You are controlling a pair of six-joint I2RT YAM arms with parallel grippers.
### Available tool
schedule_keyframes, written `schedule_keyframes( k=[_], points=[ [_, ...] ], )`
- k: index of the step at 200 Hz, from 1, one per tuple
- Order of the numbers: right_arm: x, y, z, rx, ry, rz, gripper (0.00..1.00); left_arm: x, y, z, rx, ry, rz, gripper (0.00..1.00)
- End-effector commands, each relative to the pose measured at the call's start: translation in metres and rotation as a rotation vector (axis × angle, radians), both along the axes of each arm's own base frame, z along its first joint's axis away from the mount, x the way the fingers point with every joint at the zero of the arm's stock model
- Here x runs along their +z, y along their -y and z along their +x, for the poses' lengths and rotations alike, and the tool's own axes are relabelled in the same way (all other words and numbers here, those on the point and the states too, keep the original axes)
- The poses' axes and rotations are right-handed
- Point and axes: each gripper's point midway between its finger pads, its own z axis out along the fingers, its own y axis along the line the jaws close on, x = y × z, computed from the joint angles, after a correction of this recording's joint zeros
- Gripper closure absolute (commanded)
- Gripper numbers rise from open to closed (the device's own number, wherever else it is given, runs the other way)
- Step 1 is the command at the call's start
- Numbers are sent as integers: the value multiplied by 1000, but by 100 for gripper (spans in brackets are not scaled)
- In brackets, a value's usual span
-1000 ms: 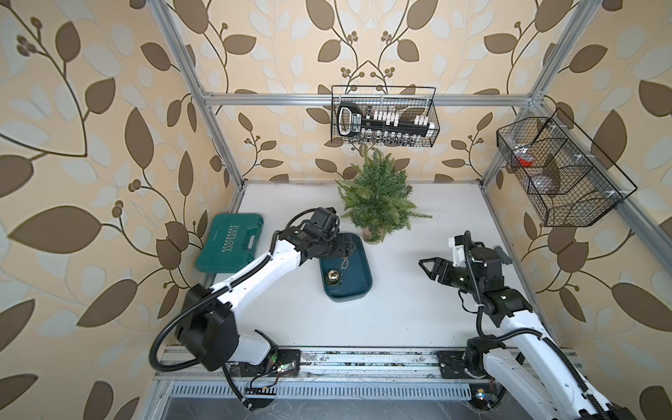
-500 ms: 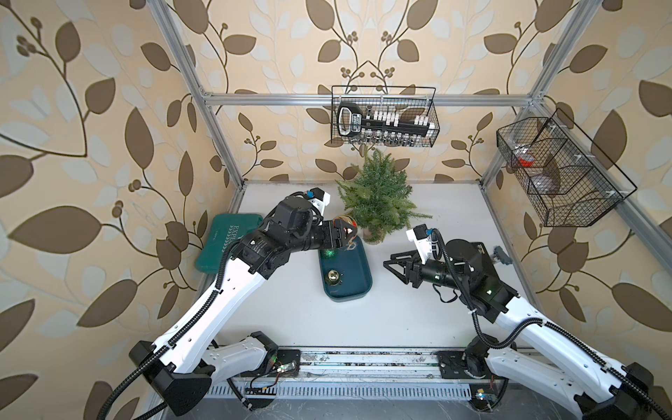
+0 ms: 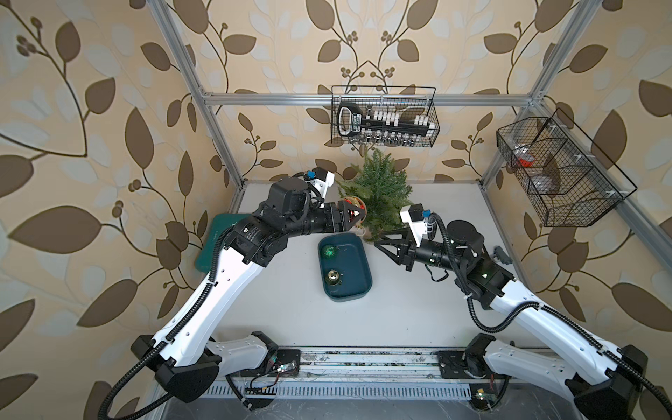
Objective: Decorate the small christmas tree with ornaments
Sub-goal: Pick up an ornament from the container.
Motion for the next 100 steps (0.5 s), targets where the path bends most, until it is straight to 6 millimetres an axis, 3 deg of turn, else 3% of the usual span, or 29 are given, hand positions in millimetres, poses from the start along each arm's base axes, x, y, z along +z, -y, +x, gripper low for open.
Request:
schedule_keyframes(
  k=[1, 24, 70, 100],
  points=[
    [21, -10, 0, 45, 72, 26, 70, 24, 5, -9, -38, 33, -49, 33],
    [26, -14, 6, 37, 89, 39, 73, 27, 6, -10, -44, 37, -62, 33],
    [33, -23, 13, 56, 106, 52, 71, 35, 7, -11, -54, 49, -79, 33],
    [35, -29, 13, 86, 105, 66, 81, 36, 7, -11, -53, 54, -81, 33]
  ],
)
